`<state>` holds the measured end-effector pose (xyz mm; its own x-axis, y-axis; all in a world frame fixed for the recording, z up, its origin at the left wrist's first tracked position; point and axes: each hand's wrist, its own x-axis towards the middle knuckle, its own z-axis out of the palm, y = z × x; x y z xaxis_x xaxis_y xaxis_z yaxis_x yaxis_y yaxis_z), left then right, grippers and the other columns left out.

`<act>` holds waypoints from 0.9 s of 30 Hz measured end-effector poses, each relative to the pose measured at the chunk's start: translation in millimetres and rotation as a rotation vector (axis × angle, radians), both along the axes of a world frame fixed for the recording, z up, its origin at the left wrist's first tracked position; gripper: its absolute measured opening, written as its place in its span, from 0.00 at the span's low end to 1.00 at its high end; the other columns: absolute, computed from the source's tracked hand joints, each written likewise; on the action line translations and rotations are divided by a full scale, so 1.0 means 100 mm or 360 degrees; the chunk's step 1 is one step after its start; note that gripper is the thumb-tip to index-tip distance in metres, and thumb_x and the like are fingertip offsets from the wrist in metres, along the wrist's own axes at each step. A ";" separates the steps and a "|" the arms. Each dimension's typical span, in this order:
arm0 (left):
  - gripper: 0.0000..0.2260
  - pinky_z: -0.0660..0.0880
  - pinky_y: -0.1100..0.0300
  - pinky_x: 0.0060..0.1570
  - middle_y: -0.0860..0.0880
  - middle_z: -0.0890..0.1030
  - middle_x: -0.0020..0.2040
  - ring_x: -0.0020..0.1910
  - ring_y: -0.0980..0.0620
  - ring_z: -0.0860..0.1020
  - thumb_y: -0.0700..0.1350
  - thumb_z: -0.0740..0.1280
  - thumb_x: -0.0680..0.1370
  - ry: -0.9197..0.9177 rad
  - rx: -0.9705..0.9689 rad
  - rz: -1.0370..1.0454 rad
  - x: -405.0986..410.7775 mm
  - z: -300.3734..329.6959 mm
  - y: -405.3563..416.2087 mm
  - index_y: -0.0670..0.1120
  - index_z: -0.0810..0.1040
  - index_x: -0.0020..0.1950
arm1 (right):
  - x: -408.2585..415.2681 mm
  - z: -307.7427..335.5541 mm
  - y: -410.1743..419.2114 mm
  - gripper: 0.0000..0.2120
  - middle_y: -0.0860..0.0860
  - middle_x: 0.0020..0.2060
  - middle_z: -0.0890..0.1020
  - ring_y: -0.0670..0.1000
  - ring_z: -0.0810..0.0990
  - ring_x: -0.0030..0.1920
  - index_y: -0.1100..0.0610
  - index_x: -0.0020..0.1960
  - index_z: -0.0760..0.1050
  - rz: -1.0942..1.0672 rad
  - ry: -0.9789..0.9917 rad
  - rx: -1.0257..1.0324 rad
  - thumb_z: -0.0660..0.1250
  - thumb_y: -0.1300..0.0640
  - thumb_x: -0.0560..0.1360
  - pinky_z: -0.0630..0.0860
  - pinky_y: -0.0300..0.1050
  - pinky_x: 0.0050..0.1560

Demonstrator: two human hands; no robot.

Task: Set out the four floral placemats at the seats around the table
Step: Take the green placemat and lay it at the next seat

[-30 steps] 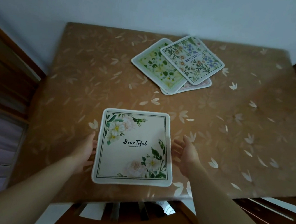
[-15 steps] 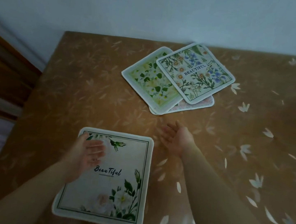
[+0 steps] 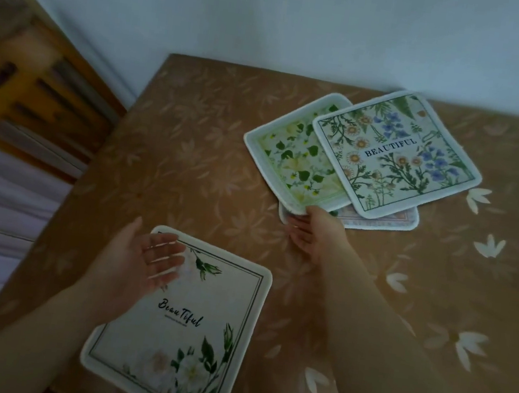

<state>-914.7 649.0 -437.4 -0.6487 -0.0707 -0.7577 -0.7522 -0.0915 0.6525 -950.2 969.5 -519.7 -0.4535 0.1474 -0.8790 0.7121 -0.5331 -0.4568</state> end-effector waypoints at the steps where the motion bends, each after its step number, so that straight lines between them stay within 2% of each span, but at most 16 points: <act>1: 0.31 0.78 0.45 0.48 0.39 0.86 0.56 0.56 0.39 0.82 0.64 0.53 0.82 0.0003 -0.0006 0.0005 -0.01 0.03 0.02 0.40 0.80 0.61 | -0.03 0.02 0.00 0.13 0.53 0.37 0.90 0.53 0.87 0.37 0.60 0.60 0.80 0.0005 0.0017 0.0037 0.62 0.55 0.82 0.80 0.44 0.35; 3: 0.31 0.77 0.45 0.50 0.39 0.86 0.56 0.57 0.40 0.82 0.64 0.53 0.82 0.0004 -0.0003 0.0004 -0.03 0.08 0.07 0.40 0.80 0.62 | -0.06 0.06 0.00 0.13 0.53 0.39 0.90 0.53 0.86 0.37 0.60 0.60 0.80 0.0003 0.0037 0.0063 0.62 0.55 0.82 0.80 0.44 0.35; 7: 0.31 0.77 0.44 0.52 0.40 0.86 0.56 0.57 0.41 0.82 0.65 0.53 0.81 0.0015 0.0002 -0.0030 -0.04 0.17 0.15 0.40 0.79 0.63 | 0.03 0.14 -0.05 0.12 0.51 0.34 0.89 0.51 0.85 0.34 0.59 0.59 0.81 -0.0045 0.0063 -0.0045 0.61 0.54 0.84 0.80 0.44 0.37; 12: 0.31 0.77 0.45 0.52 0.41 0.86 0.55 0.56 0.43 0.83 0.66 0.53 0.81 0.0030 0.0023 -0.0052 0.06 0.26 0.18 0.41 0.80 0.61 | 0.20 0.33 -0.23 0.17 0.59 0.50 0.87 0.57 0.86 0.45 0.64 0.56 0.79 -0.0115 0.0079 -0.0386 0.58 0.52 0.87 0.79 0.50 0.39; 14: 0.31 0.77 0.46 0.51 0.42 0.87 0.55 0.56 0.43 0.84 0.66 0.54 0.81 0.0028 0.0050 -0.0059 0.17 0.29 0.13 0.42 0.82 0.60 | 0.37 0.42 -0.45 0.17 0.61 0.50 0.86 0.58 0.85 0.45 0.64 0.50 0.77 -0.0022 0.0092 -0.0481 0.57 0.53 0.87 0.79 0.51 0.39; 16: 0.31 0.77 0.47 0.51 0.42 0.87 0.55 0.56 0.43 0.83 0.66 0.54 0.81 0.0012 0.0077 -0.0066 0.29 0.30 0.04 0.42 0.82 0.60 | 0.61 0.45 -0.72 0.17 0.61 0.48 0.85 0.59 0.85 0.46 0.64 0.50 0.76 0.0227 0.0059 -0.0469 0.57 0.53 0.87 0.80 0.52 0.41; 20: 0.31 0.77 0.46 0.52 0.41 0.87 0.55 0.57 0.42 0.82 0.65 0.54 0.81 -0.0037 0.0179 -0.0017 0.57 0.29 -0.26 0.42 0.82 0.60 | 1.23 0.44 -1.10 0.16 0.63 0.55 0.82 0.60 0.83 0.50 0.66 0.56 0.76 0.0605 -0.0072 -0.0385 0.58 0.53 0.87 0.79 0.55 0.49; 23: 0.30 0.76 0.47 0.50 0.41 0.86 0.55 0.57 0.43 0.81 0.64 0.54 0.81 -0.0058 0.0281 -0.0009 0.77 0.25 -0.51 0.41 0.81 0.60 | 1.66 0.47 -1.07 0.16 0.64 0.59 0.80 0.61 0.82 0.53 0.65 0.54 0.75 0.0555 -0.0101 -0.0235 0.60 0.51 0.86 0.79 0.55 0.49; 27: 0.29 0.76 0.48 0.51 0.41 0.84 0.56 0.56 0.43 0.80 0.63 0.54 0.82 -0.0148 0.0402 0.0018 1.10 0.10 -0.73 0.41 0.81 0.58 | 2.20 0.60 -0.87 0.15 0.64 0.52 0.80 0.65 0.81 0.56 0.63 0.51 0.75 0.0426 -0.0099 -0.0055 0.59 0.51 0.86 0.78 0.59 0.53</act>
